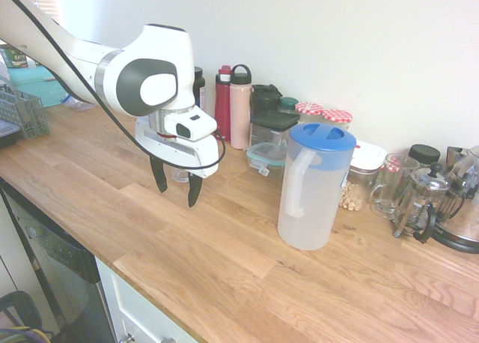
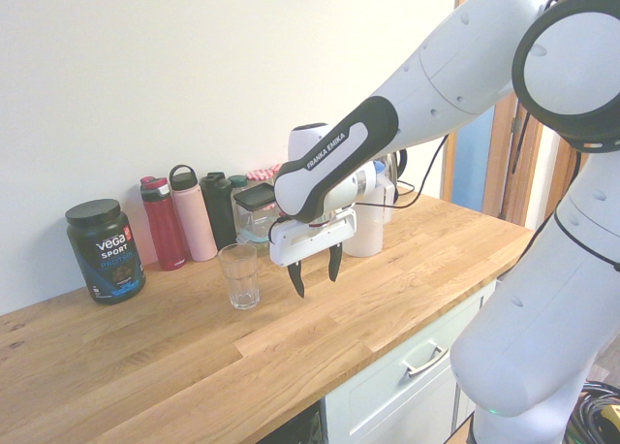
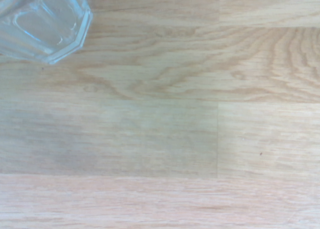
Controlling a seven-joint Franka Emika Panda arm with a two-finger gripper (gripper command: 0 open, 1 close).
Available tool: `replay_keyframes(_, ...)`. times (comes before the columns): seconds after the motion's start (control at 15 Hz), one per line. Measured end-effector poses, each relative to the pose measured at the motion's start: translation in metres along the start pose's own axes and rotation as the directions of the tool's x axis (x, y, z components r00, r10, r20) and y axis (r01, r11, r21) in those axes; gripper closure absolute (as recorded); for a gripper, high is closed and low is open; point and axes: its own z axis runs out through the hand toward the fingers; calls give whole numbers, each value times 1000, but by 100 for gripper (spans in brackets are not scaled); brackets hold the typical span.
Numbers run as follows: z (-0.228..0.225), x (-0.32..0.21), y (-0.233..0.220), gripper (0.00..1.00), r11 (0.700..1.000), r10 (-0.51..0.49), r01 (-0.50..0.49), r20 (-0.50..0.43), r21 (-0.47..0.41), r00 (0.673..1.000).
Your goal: Pour me some water
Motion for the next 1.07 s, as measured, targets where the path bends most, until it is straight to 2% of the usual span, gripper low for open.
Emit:
replay_keyframes(0.27,-1,3,1,0,1000,2,-2,-1,-5,1000)
replay_keyframes(0.4,-17,8,3,0,1000,2,-2,-15,7,1000)
replay_keyframes(0.73,-111,46,33,0,999,21,-18,-69,45,997)
replay_keyframes(1.07,-180,101,95,0,998,35,-30,-106,54,994)
